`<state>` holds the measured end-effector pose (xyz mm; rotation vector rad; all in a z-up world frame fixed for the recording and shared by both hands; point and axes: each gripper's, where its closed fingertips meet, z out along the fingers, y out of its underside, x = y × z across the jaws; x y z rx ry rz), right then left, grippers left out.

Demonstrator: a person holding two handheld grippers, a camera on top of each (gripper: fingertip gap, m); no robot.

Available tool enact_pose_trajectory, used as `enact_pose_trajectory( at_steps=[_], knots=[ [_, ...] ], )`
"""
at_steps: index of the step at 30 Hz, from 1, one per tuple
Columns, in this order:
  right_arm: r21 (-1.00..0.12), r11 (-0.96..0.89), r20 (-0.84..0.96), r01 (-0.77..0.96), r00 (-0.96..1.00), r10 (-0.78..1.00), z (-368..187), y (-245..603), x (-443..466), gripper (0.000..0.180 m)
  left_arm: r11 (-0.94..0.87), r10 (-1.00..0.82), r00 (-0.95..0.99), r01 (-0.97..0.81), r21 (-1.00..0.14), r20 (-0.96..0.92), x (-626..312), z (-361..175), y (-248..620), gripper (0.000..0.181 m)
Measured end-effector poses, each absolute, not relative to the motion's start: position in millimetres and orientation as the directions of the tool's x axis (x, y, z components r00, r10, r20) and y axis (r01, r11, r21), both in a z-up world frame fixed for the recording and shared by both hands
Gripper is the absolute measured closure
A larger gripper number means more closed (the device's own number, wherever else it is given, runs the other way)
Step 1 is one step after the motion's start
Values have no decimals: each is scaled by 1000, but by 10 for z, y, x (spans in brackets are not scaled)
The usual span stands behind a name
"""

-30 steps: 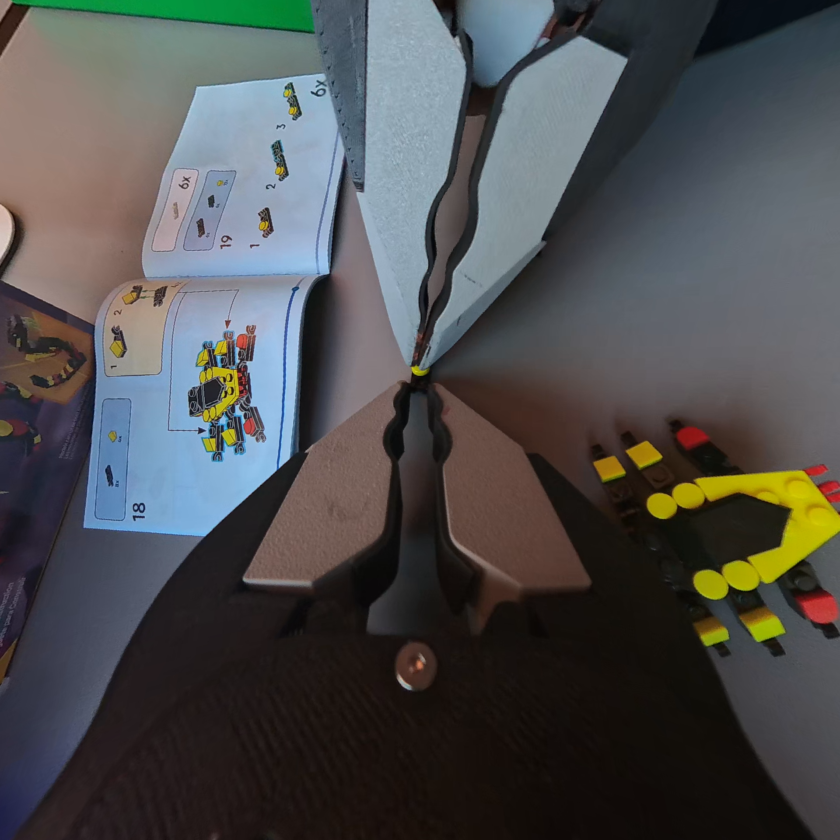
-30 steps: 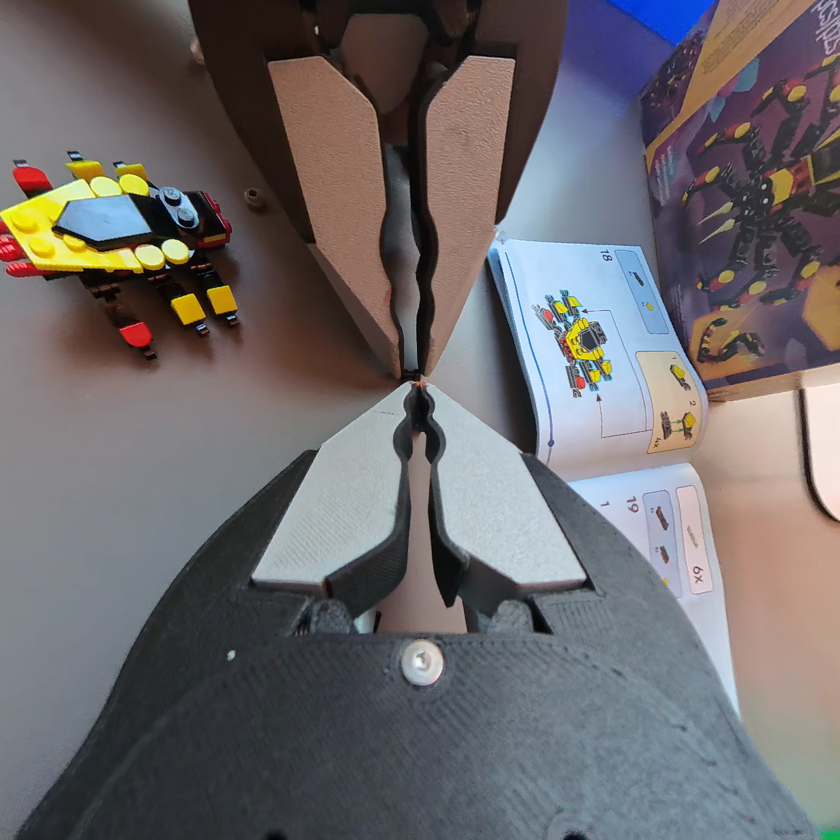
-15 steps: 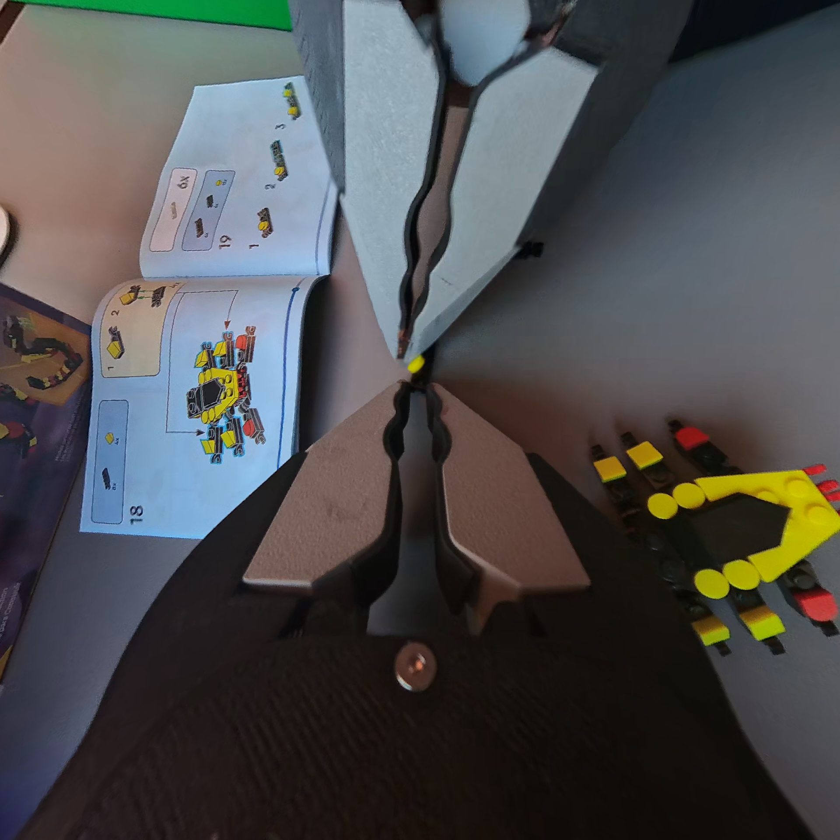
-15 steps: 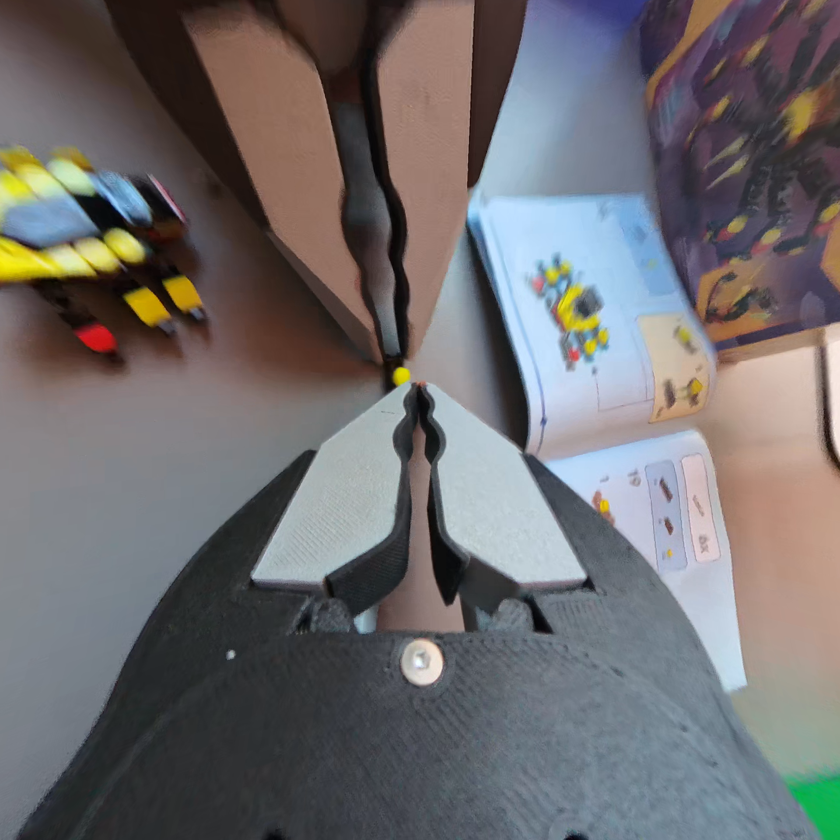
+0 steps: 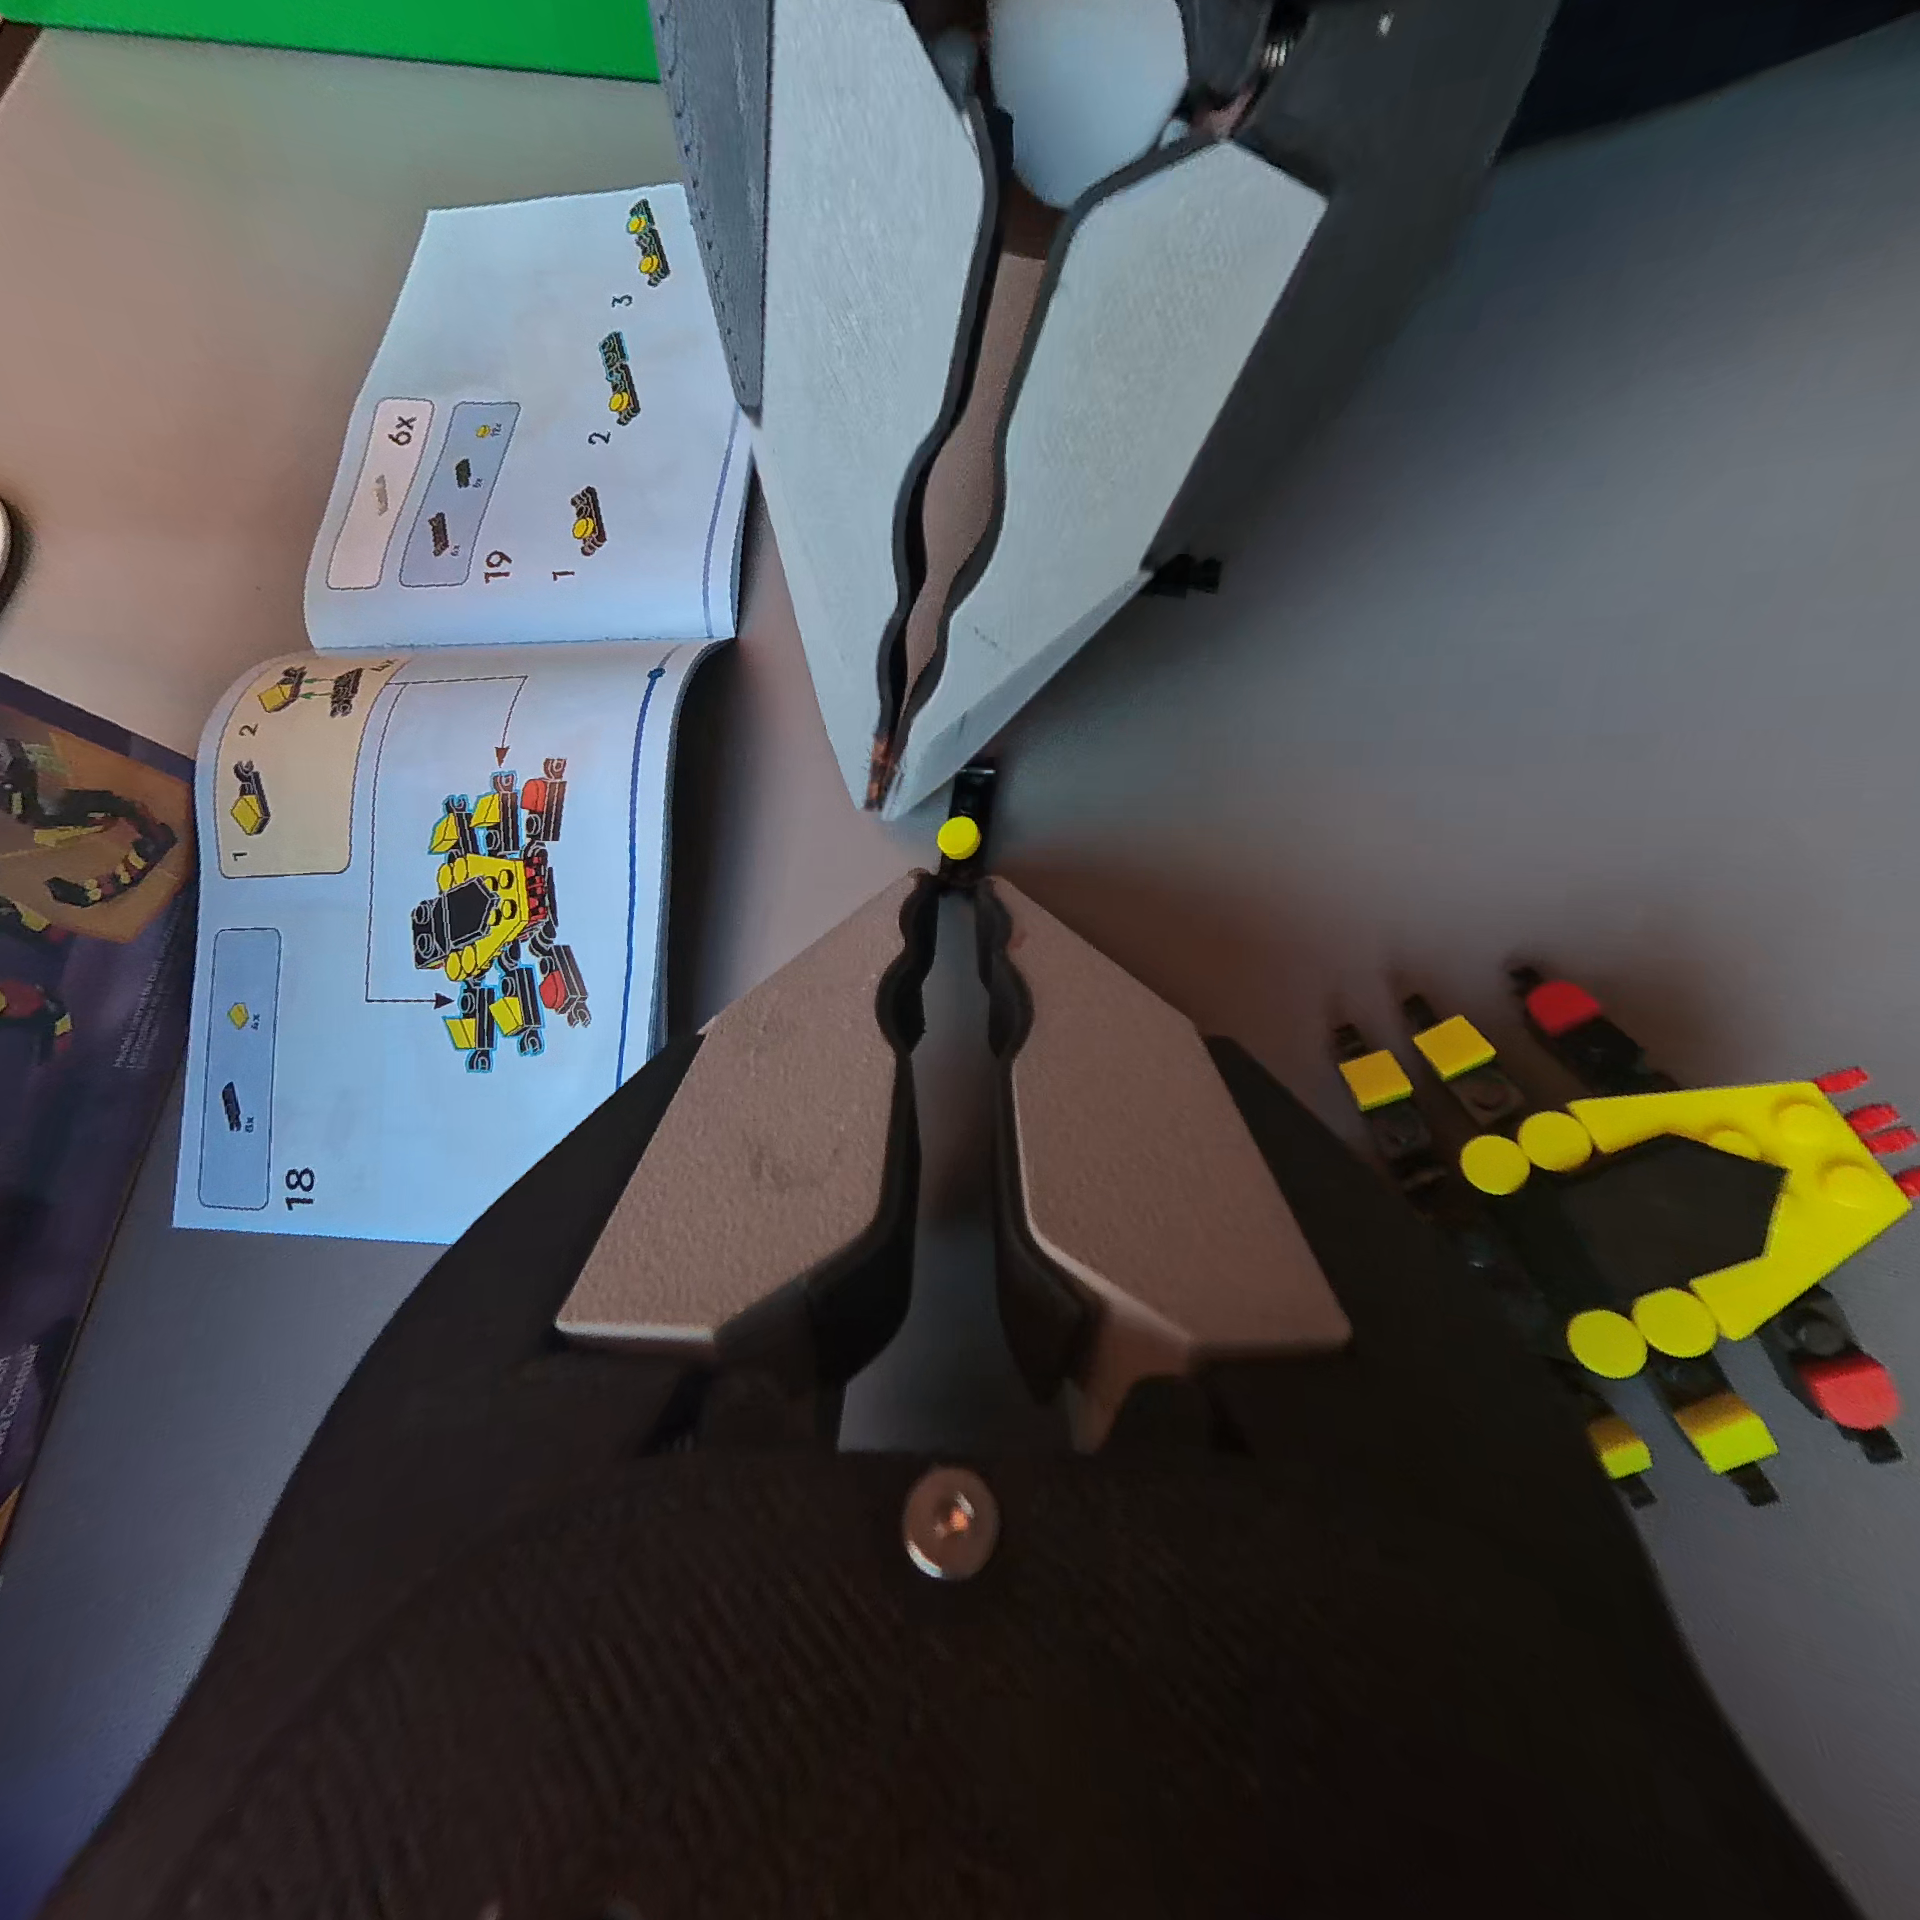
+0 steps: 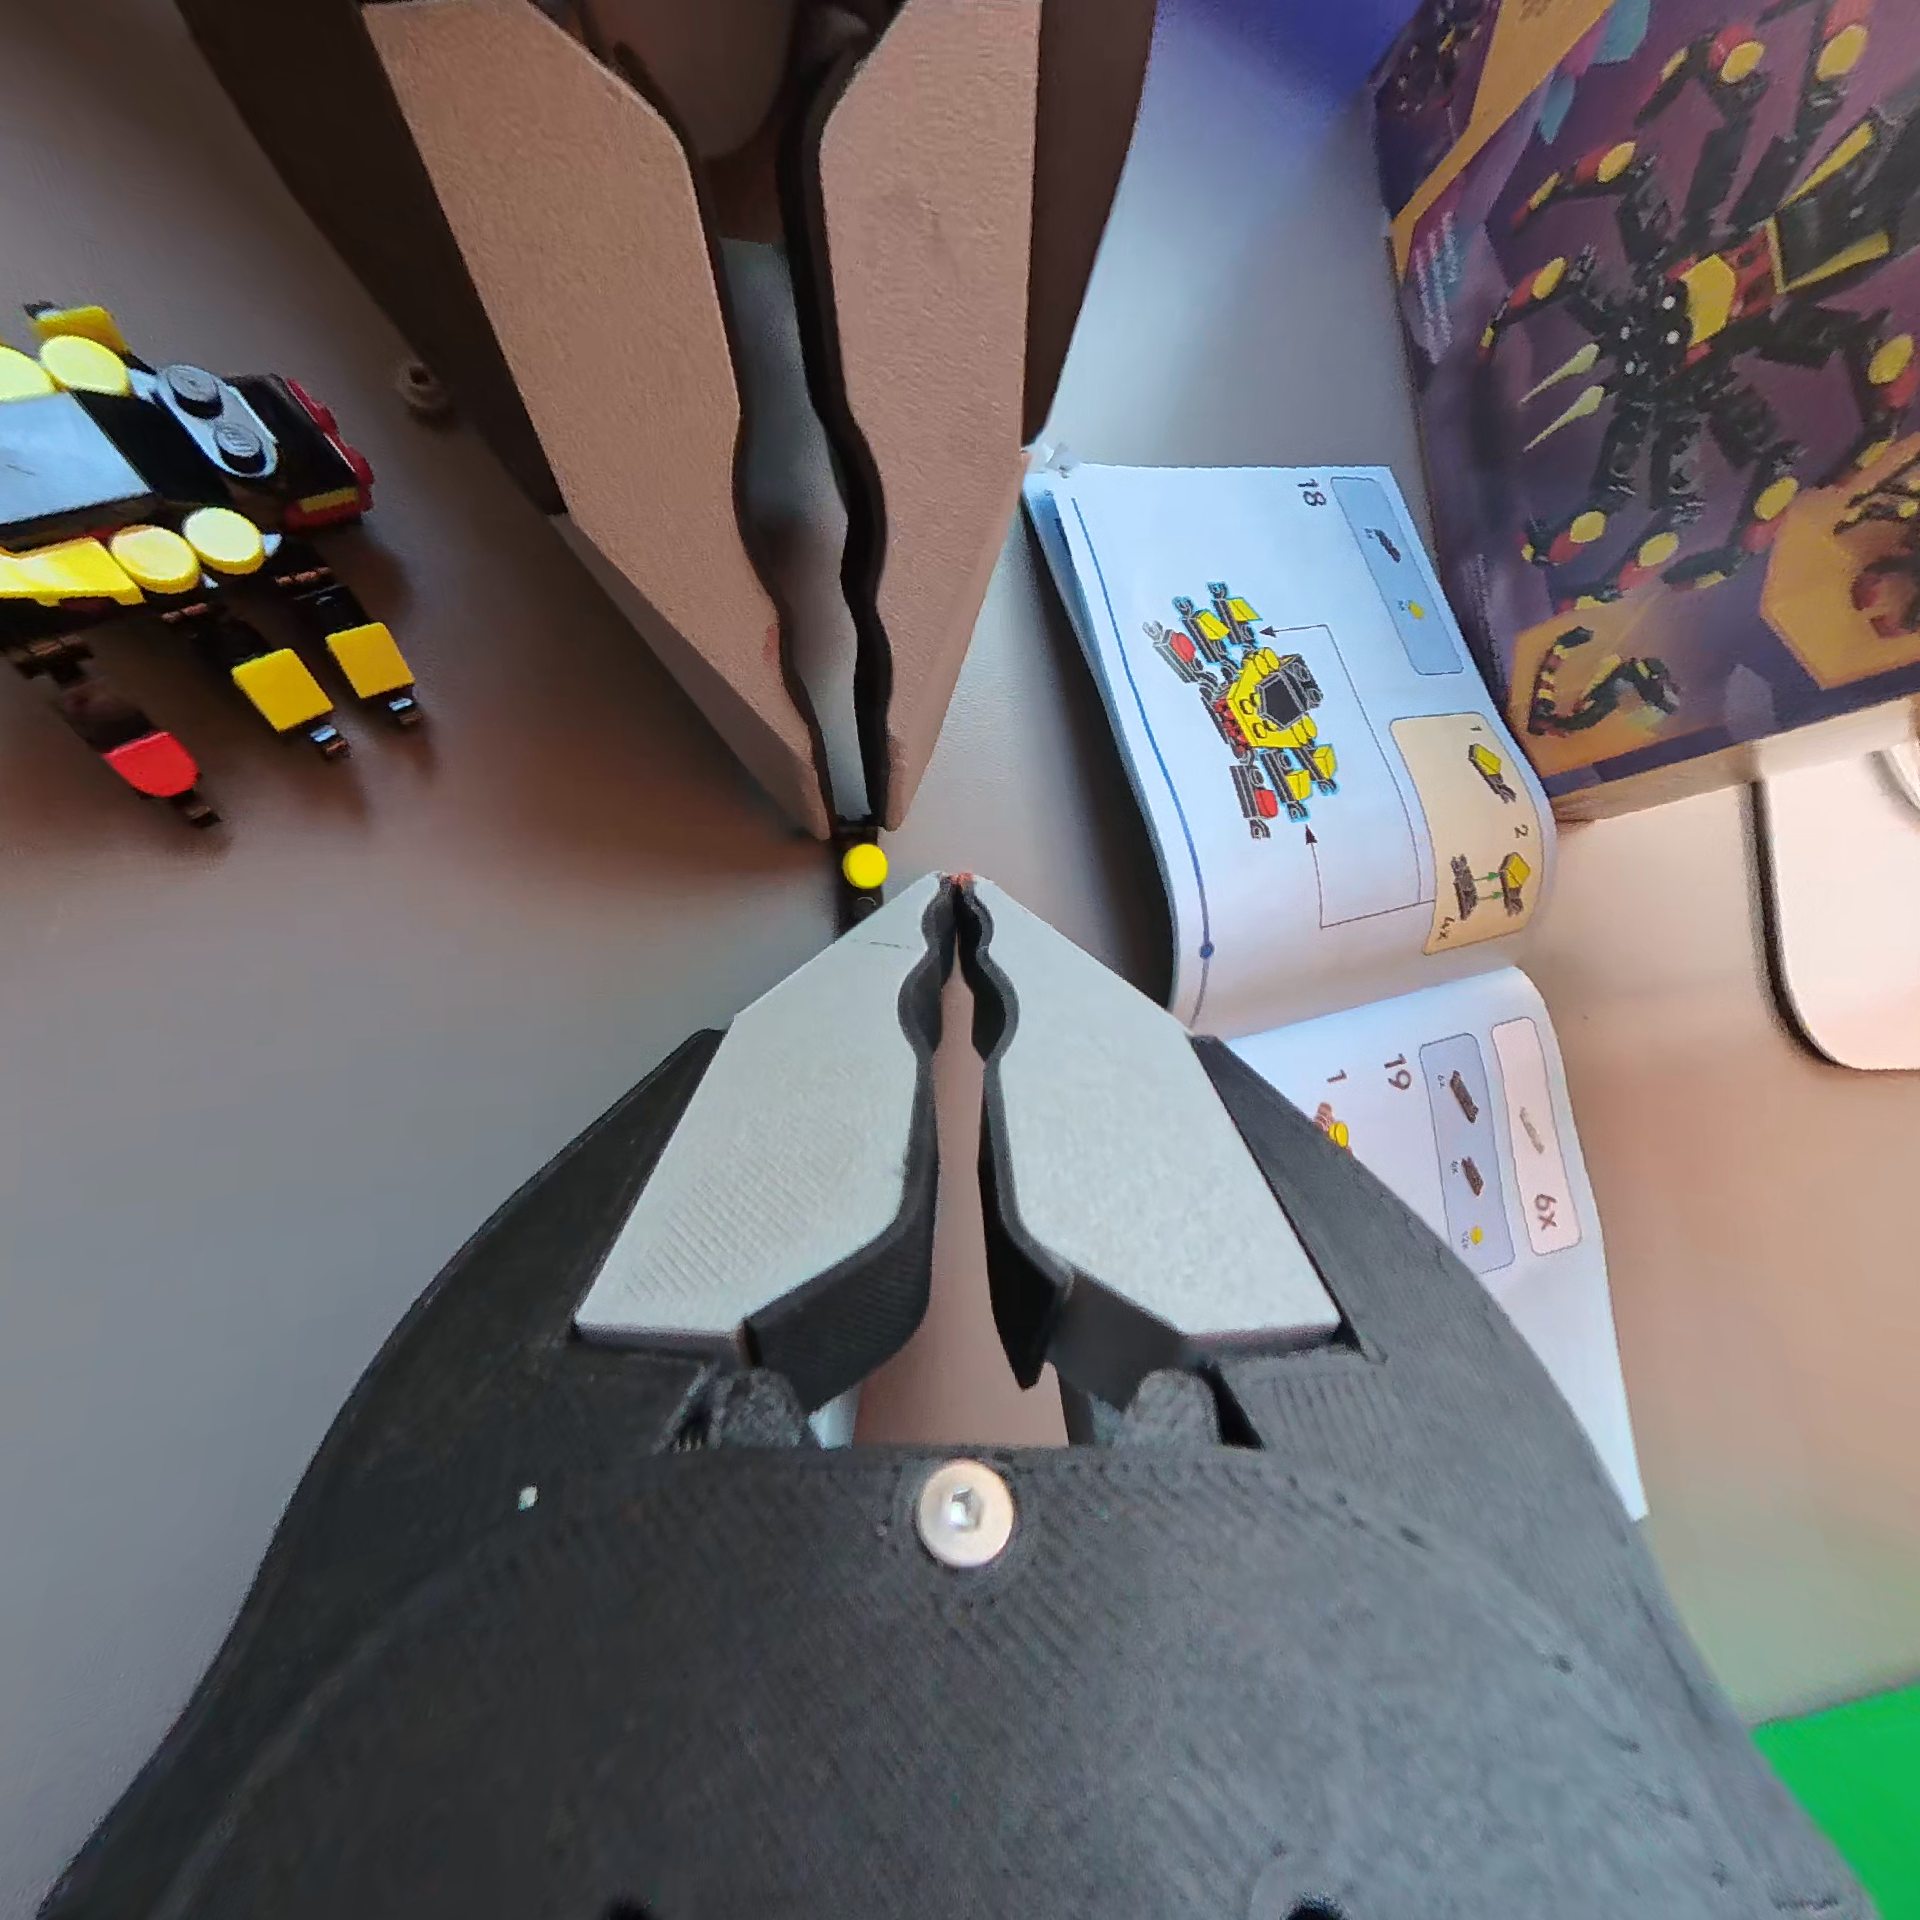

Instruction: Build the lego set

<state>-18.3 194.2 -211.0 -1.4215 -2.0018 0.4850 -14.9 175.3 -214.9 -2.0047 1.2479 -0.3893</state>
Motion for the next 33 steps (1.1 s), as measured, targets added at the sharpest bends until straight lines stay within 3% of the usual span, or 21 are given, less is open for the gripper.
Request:
enact_pose_trajectory(
  at_steps=[5, 23, 33],
  knots=[
    [-700, 293, 168, 651, -248, 954, -1988, 1777, -189, 180, -262, -867, 483, -646, -717, -118, -148, -2149, 1756, 176],
    [-653, 399, 256, 644, -308, 916, -2089, 1713, -198, 180, -263, -865, 487, -646, -717, -121, -145, -2149, 1762, 176],
    [-724, 280, 116, 631, -289, 950, -2087, 1707, -176, 180, -262, -865, 487, -646, -717, -123, -144, -2150, 1761, 176]
  ],
)
